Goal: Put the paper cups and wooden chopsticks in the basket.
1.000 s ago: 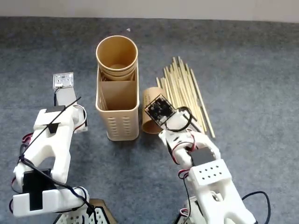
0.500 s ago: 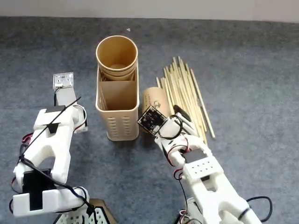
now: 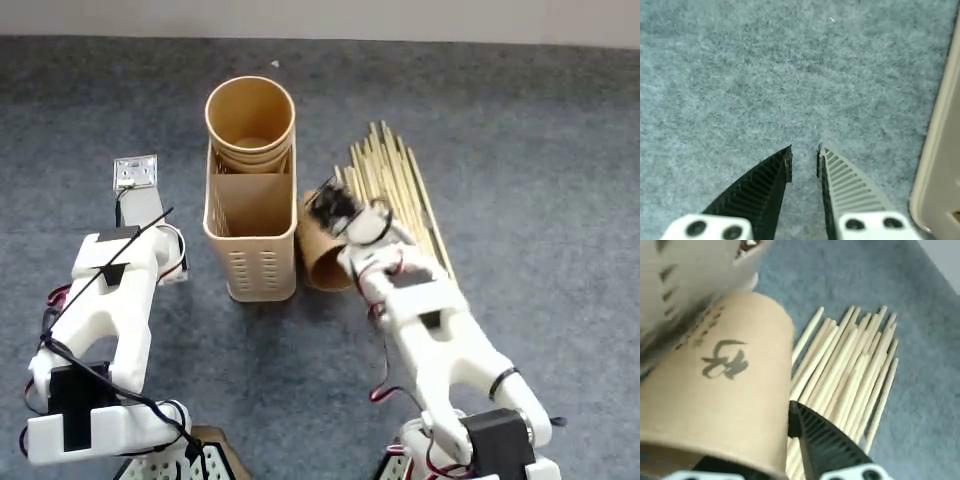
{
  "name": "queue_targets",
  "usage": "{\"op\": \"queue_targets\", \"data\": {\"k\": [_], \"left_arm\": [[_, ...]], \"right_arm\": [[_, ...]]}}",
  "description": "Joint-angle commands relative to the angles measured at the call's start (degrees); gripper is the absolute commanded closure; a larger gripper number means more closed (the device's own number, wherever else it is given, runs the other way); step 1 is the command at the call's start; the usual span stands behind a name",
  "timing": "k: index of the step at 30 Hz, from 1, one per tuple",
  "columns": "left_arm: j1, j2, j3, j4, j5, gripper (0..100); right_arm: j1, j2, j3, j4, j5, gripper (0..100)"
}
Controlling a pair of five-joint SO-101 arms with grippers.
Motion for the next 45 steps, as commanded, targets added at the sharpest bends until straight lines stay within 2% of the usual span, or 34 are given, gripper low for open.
{"op": "queue_targets", "data": {"k": [1, 8, 13, 15, 17, 25, 32, 40, 45], "left_arm": [[1.10, -0.22, -1.98, -0.44, -0.79, 89], [1.10, -0.22, -1.89, -0.62, -0.79, 89], [1.10, -0.13, -1.71, -0.62, -0.79, 89], [1.10, -0.13, -1.71, -0.70, -0.79, 89], [1.10, -0.13, -1.71, -0.70, -0.79, 89], [1.10, -0.13, -1.71, -0.70, -0.79, 89], [1.10, -0.13, -1.80, -0.70, -0.79, 89], [1.10, -0.13, -1.71, -0.70, -0.79, 89], [1.01, -0.13, -1.71, -0.70, -0.88, 89]], "right_arm": [[4.26, -3.65, -13.93, 19.91, 1.14, 99.1], [5.05, -4.79, -50.95, 53.41, 0.79, 99.1], [1.01, -4.70, -78.81, 63.87, 0.53, 99.1], [-1.10, -4.62, -86.11, 65.10, -2.55, 99.1], [-2.42, -2.95, -89.54, 65.01, -5.19, 99.1], [-5.85, 13.14, -97.45, 64.31, -5.80, 99.1], [-10.68, 22.02, -104.31, 65.54, -10.99, 99.1], [-14.11, 23.16, -107.74, 76.09, -16.79, 99.2], [-12.62, 23.34, -107.74, 76.35, -16.97, 99.2]]}}
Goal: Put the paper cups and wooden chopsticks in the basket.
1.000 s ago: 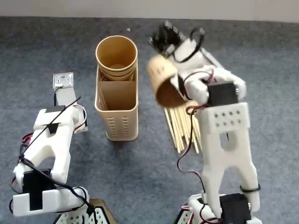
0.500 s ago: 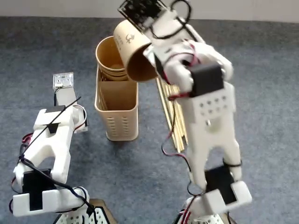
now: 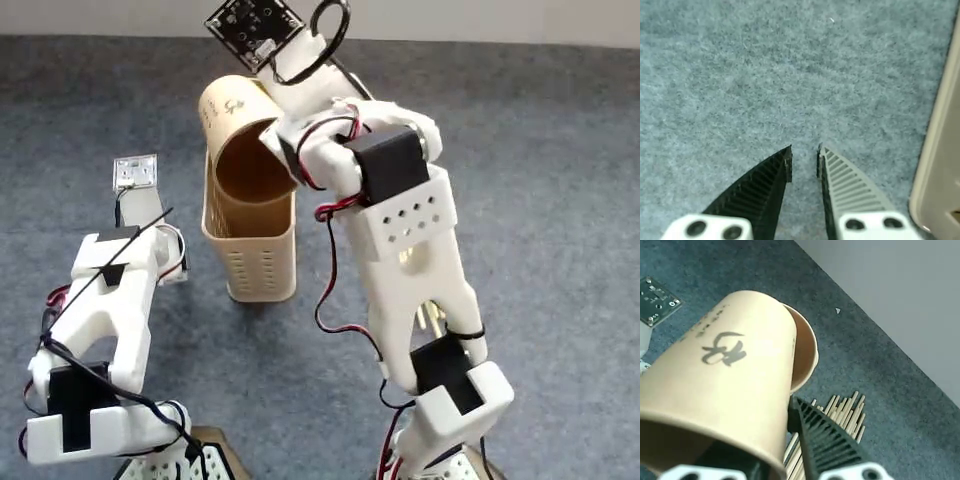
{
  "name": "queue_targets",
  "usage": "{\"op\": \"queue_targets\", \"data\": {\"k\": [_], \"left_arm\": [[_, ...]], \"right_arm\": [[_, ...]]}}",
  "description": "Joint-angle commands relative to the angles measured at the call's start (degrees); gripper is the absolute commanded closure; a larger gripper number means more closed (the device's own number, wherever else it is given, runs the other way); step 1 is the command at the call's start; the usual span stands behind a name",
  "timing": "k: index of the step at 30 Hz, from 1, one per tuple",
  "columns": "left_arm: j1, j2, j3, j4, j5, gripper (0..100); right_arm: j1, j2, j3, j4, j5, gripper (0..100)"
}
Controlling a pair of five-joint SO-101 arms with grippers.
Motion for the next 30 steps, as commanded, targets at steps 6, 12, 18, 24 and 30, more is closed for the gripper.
{"op": "queue_targets", "data": {"k": [6, 12, 18, 24, 30], "left_arm": [[0.92, -0.13, -1.63, -0.70, -0.88, 89], [0.92, -0.13, -1.71, -0.70, -0.88, 89], [1.01, -0.13, -1.71, -0.70, -0.88, 89], [1.01, -0.13, -1.63, -0.70, -0.88, 89], [0.92, -0.13, -1.63, -0.70, -0.88, 89]], "right_arm": [[1.80, -1.01, -1.80, -5.14, -0.53, 91.3], [1.80, -0.92, -1.80, -8.40, -0.62, 82.5], [1.63, -0.57, -1.71, -14.90, -0.62, 82.5], [0.92, 0.92, 1.71, -19.82, -0.62, 82.5], [2.42, 9.80, 8.84, -20.35, -0.62, 82.5]]}}
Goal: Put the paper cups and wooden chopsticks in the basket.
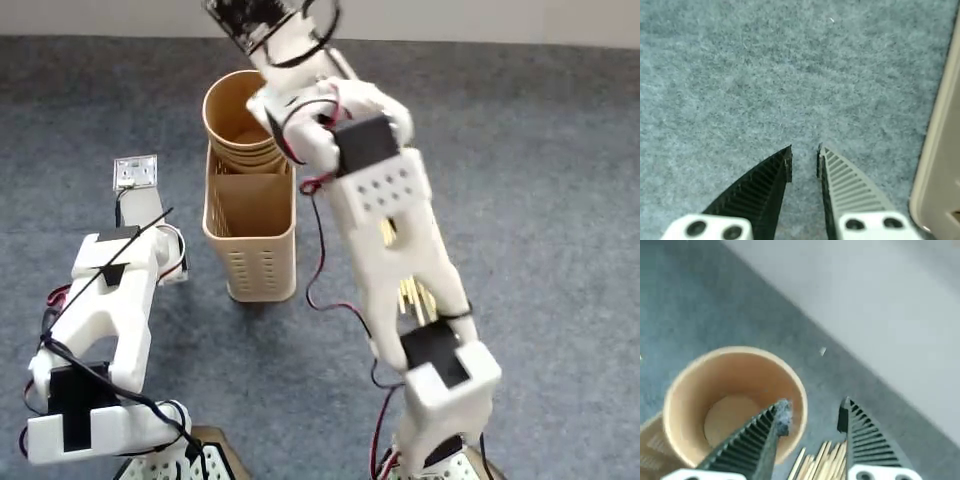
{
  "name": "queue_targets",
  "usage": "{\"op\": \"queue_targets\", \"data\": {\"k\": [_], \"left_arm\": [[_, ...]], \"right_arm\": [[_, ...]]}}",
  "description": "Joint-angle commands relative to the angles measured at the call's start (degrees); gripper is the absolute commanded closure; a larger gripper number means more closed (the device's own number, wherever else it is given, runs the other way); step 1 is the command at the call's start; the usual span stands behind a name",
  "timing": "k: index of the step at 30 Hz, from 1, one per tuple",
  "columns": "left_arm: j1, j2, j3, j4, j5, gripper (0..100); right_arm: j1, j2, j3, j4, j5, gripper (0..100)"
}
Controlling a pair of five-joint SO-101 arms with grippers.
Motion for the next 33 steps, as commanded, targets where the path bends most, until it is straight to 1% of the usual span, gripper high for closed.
{"op": "queue_targets", "data": {"k": [1, 8, 10, 14, 20, 27, 29, 31, 32, 33], "left_arm": [[0.92, -0.13, -1.63, -0.70, -0.88, 89], [0.84, -0.13, -1.71, -0.70, -0.88, 89], [0.92, -0.13, -1.80, -0.62, -0.88, 89], [0.92, -0.13, -1.80, -0.62, -0.88, 89], [0.92, -0.13, -1.80, -0.70, -0.88, 89], [0.84, -0.13, -1.80, -0.70, -0.88, 89], [0.84, -0.13, -1.80, -0.70, -0.88, 89], [0.84, -0.13, -1.71, -0.70, -0.88, 89], [0.84, -0.13, -1.80, -0.70, -0.88, 89], [0.84, -0.13, -1.80, -0.70, -0.79, 89]], "right_arm": [[1.36, 6.20, 3.38, -1.01, -0.53, 82.5], [1.45, 18.07, 3.65, -0.48, -0.53, 82.5], [1.63, 17.36, 2.95, -1.01, -0.53, 82.5], [1.80, 12.09, -4.44, 1.45, -0.53, 82.5], [2.59, 3.21, -18.68, 12.79, -0.44, 82.5], [3.03, -5.49, -30.55, 29.67, -0.53, 82.5], [7.34, -7.87, -30.99, 33.63, -1.93, 82.5], [15.34, -8.57, -22.99, 33.01, -7.91, 82.5], [19.38, -8.48, -18.07, 32.75, -9.32, 82.5], [21.05, -8.04, -13.14, 32.40, -9.05, 82.5]]}}
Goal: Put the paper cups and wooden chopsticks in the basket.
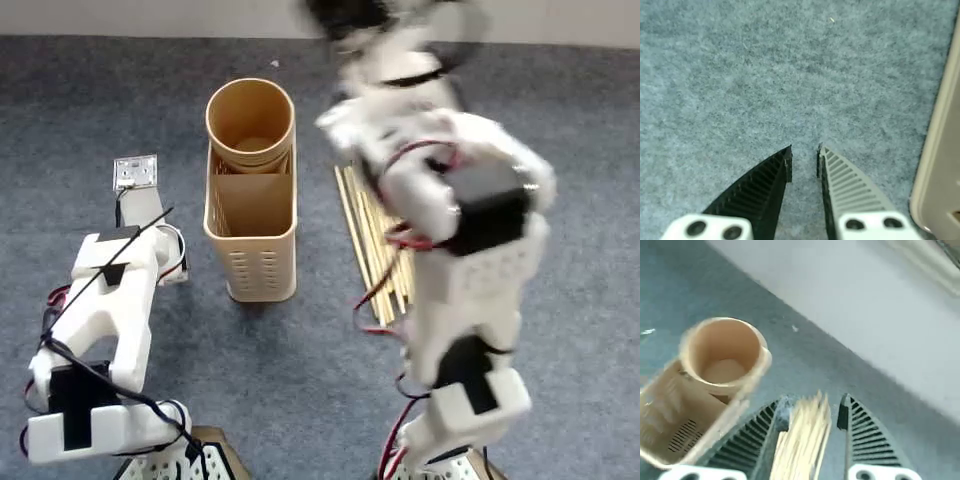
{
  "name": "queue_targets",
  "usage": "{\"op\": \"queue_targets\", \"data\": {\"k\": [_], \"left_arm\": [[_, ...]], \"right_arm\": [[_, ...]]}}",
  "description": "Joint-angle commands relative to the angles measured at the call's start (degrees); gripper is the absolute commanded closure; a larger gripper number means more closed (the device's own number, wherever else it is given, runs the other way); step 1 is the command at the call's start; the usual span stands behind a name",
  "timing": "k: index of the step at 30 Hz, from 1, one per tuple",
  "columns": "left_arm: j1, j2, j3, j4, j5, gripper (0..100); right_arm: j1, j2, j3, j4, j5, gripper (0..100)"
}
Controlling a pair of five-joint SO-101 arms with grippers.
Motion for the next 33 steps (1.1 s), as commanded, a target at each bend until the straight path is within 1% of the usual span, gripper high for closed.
{"op": "queue_targets", "data": {"k": [1, 4, 7, 10, 12, 14, 18, 22, 24, 27, 30, 33], "left_arm": [[0.84, -0.13, -1.80, -0.70, -0.79, 89], [0.57, -0.13, -1.89, -0.70, -0.53, 89], [-2.15, -0.66, -1.98, -0.70, -0.53, 89], [-6.20, -0.57, -3.65, -0.44, -0.26, 89], [-9.10, -0.40, -4.97, -0.44, 2.37, 89], [-11.03, -0.48, -5.58, -0.35, 5.80, 89], [-11.38, -0.66, -5.58, -0.35, 6.33, 89], [-11.38, -0.66, -5.23, -0.35, 6.51, 89], [-11.30, -0.66, -5.14, -0.26, 6.51, 89], [-9.89, -0.66, -5.14, 2.20, 6.51, 89], [-7.16, -0.66, -5.14, 3.52, 6.51, 89], [-5.76, -0.22, -5.14, 3.60, 6.42, 89]], "right_arm": [[12.88, -1.19, 18.86, 0.57, -3.78, 82.5], [15.08, 1.98, 34.15, -0.84, -1.05, 82.5], [16.13, 4.88, 46.20, -8.48, -0.70, 82.5], [16.92, 6.64, 54.02, -15.96, -0.79, 82.5], [17.27, 7.60, 57.27, -20.18, -0.88, 82.5], [17.01, 9.45, 59.30, -24.13, -0.88, 82.5], [15.34, 15.52, 59.91, -29.67, -0.97, 82.2], [15.16, 21.32, 59.91, -38.20, -0.70, 82.2], [15.08, 22.73, 59.82, -38.11, -0.62, 82.5], [14.64, 22.90, 60.18, -37.76, -0.97, 82.5], [14.46, 22.55, 59.91, -37.49, -5.19, 82.5], [14.20, 20.35, 60.35, -38.37, -5.36, 82.5]]}}
